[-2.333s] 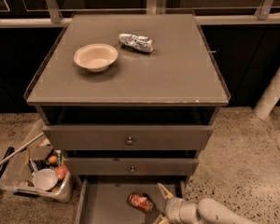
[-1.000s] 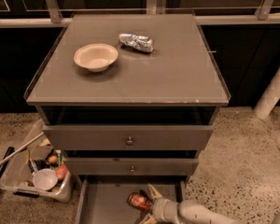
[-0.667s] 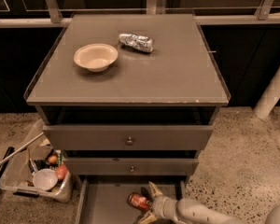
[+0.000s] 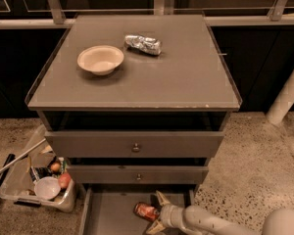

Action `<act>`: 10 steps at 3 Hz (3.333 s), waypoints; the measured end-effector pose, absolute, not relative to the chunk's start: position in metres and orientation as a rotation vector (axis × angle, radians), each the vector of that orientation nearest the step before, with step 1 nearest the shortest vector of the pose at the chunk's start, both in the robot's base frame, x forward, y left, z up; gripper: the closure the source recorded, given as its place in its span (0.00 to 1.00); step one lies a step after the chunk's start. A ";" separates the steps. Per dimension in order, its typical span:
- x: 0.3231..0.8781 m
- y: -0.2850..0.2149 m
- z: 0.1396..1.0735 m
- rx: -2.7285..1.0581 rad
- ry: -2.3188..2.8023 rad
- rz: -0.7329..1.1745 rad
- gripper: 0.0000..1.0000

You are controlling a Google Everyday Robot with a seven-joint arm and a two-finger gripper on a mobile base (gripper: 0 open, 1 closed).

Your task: Pick coke can from bottom drawer and place on counter

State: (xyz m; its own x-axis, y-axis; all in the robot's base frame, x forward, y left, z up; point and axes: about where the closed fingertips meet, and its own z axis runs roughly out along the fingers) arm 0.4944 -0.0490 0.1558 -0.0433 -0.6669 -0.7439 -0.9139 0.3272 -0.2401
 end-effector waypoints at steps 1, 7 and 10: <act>0.492 -0.050 0.143 -1.401 1.799 0.440 0.00; 0.488 -0.051 0.147 -1.398 1.797 0.450 1.00; 0.463 -0.074 0.203 -1.379 1.736 0.475 1.00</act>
Offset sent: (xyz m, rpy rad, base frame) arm -0.0017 -0.0007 -0.0122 0.0230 0.0374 0.0050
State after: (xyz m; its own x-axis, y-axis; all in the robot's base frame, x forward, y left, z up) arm 0.4631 -0.0741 0.2026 -0.0346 -0.6039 -0.7963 -0.9253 0.3204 -0.2028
